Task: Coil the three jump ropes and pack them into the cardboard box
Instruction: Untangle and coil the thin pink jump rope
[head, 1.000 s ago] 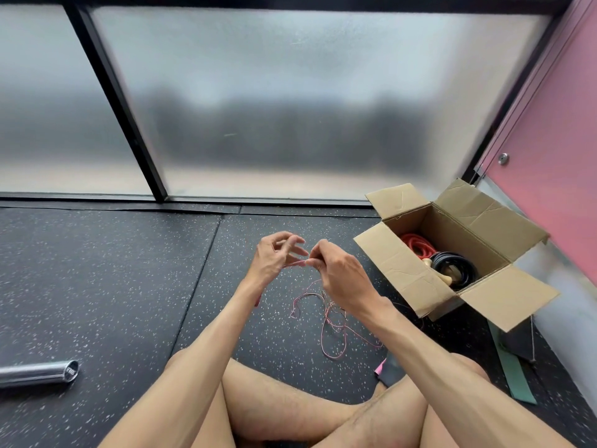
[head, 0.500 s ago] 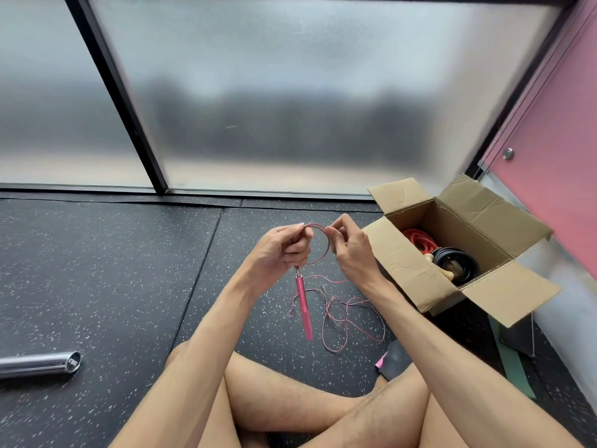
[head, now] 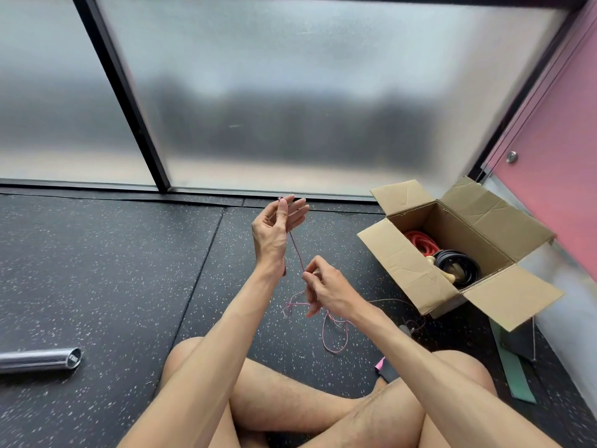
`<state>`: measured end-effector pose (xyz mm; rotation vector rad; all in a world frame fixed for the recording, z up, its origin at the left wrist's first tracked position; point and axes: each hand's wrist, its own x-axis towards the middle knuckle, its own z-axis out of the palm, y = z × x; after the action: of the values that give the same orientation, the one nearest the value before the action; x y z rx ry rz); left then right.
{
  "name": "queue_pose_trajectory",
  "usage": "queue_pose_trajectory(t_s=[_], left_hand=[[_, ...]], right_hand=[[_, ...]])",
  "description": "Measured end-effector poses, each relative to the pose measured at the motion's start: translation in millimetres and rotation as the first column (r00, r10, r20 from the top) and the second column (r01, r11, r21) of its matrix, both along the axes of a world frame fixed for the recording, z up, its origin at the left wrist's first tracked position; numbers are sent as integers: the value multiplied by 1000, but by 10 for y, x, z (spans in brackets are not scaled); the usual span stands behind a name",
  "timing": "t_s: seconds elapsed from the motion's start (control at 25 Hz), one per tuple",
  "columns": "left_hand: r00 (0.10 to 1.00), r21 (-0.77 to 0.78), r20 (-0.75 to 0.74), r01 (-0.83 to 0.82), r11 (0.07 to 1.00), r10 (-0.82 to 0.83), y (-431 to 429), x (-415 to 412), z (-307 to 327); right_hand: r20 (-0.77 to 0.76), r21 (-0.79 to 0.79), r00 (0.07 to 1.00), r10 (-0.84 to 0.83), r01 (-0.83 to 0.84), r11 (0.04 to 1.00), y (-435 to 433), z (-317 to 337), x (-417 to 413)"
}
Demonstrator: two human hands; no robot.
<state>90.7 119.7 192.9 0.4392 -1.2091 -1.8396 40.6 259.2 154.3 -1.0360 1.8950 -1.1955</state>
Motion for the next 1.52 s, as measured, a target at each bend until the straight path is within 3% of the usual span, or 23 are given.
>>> queue_pose_trajectory(t_s=[0.08,0.16,0.24,0.32,0.4,0.48,0.56,0.68,0.76,0.84,0.96,1.08,1.16,1.24,1.32,1.36,1.44,1.52], left_hand=[[992,-102,98,-65,993,75,15,-1,-51],[954,-320,255,-67,945,154,-7,55,-140],[881,-524,427,56,850,205,-52,152,-232],[787,-608,583,257,752,202,-75,236,-273],[701,-581,698,436,687,146,-68,283,-259],[638,-518,766,539,664,81,-69,311,-208],[602,-428,798,576,697,-7,-86,348,-129],[600,-230,773,567,791,-206,-106,427,-4],[594,-106,721,603,790,-357,-93,469,67],[566,-44,681,665,746,-465,-80,497,108],[554,9,621,702,712,-554,-88,519,131],[616,41,559,648,760,-555,-124,536,153],[634,68,517,639,766,-575,-137,537,167],[620,84,492,665,742,-611,-113,529,180],[608,88,468,690,718,-641,-96,531,181],[607,89,456,697,712,-651,-98,534,176],[617,109,412,697,708,-670,-110,564,181],[633,147,357,688,711,-687,-106,571,179]], right_hand=[[-93,10,994,57,-57,998,10,78,36],[-281,27,955,92,-87,996,39,164,15],[-465,32,881,87,-81,996,77,232,-64],[-624,7,779,57,-68,998,107,306,-150],[-717,-31,696,26,-69,997,107,369,-216],[-732,-80,681,-17,-61,995,90,428,-286],[-666,-134,742,-77,-17,991,70,468,-398],[-406,-229,892,-198,111,967,66,497,-556],[-287,-253,928,-238,166,953,60,458,-587],[-306,-255,916,-258,183,950,39,395,-589],[-540,-233,809,-232,121,965,51,312,-585],[-782,-179,605,-148,10,984,137,197,-567],[-872,-133,476,-115,-4,991,155,121,-520],[-906,-135,405,-127,9,991,130,82,-466],[-877,-201,446,-181,3,980,93,74,-405],[-829,-259,511,-227,9,966,78,85,-369],[-624,-385,708,-331,90,918,39,121,-302],[-337,-403,864,-375,228,886,-5,170,-260]])
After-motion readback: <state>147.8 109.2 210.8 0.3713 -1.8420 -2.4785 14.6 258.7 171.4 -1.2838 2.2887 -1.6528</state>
